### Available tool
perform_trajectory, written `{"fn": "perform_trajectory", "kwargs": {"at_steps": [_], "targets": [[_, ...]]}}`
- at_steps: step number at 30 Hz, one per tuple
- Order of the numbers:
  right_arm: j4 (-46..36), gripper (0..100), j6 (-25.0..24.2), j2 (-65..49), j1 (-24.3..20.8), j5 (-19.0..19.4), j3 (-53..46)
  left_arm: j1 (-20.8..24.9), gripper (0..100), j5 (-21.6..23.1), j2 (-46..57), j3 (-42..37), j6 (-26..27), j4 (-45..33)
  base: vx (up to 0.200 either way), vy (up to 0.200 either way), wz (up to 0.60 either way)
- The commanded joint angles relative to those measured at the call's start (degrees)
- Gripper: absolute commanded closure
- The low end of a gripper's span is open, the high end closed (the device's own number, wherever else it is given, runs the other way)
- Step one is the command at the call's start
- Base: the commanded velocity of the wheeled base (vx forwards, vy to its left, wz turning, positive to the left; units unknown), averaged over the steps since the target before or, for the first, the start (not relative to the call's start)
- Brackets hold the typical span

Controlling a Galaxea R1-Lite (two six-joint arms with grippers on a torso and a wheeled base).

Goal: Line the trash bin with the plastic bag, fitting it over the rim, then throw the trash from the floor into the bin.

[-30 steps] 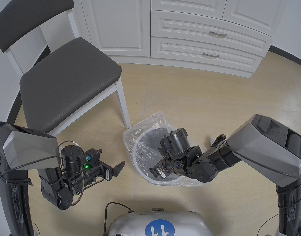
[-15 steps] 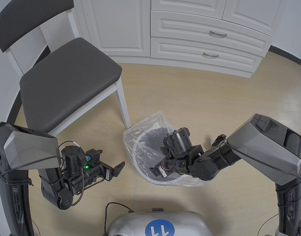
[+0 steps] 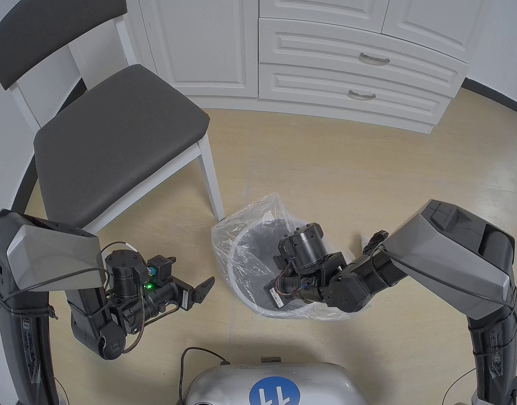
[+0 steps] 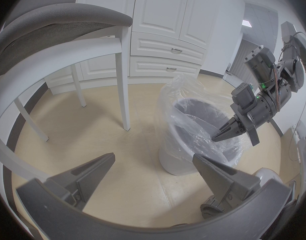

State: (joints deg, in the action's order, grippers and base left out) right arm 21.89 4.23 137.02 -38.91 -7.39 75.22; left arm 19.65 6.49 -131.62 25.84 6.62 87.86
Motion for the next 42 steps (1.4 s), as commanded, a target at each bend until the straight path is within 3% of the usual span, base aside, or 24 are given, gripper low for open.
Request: {"fn": "perform_trajectory", "kwargs": {"at_steps": [1, 9, 15, 19, 25, 27, 31, 41, 42], "targets": [[0.08, 100, 0.08, -0.26, -0.02, 0.00, -0.16, -0.05, 0, 0.02, 0.05, 0.00, -0.03, 0.03, 0.000, 0.000, 0.00], [0.52, 100, 0.69, -3.96, -2.04, -0.43, -3.23, -0.05, 0, 0.02, 0.14, 0.00, -0.03, 0.03, 0.000, 0.000, 0.00], [1.57, 100, 4.03, -8.88, -6.88, -5.71, -11.23, -0.05, 0, 0.02, 0.31, 0.00, -0.03, 0.03, 0.000, 0.000, 0.00], [5.35, 100, 5.61, -8.79, -8.72, -6.24, -13.43, -0.05, 0, 0.02, 0.40, -0.09, -0.03, 0.03, 0.000, 0.000, 0.00], [9.22, 100, 8.34, -7.91, -9.34, -7.38, -14.66, -0.05, 0, 0.02, 0.49, -0.09, 0.06, 0.03, 0.000, 0.000, 0.00], [9.31, 100, 8.87, -6.94, -10.39, -10.63, -15.27, -0.05, 0, 0.02, 0.49, -0.09, -0.03, 0.03, 0.000, 0.000, 0.00], [9.57, 100, 9.92, -3.78, -10.75, -13.35, -14.31, -0.05, 0, 0.02, 0.49, -0.18, -0.03, 0.03, 0.000, 0.000, 0.00], [18.89, 100, 15.72, -1.67, -9.87, -14.59, -13.60, 0.04, 0, 0.02, 0.66, -0.36, -0.03, 0.03, 0.000, 0.000, 0.00], [20.12, 0, 16.34, -2.20, -9.87, -15.38, -13.87, 0.04, 0, 0.02, 0.84, -0.44, -0.03, 0.03, 0.000, 0.000, 0.00]]}}
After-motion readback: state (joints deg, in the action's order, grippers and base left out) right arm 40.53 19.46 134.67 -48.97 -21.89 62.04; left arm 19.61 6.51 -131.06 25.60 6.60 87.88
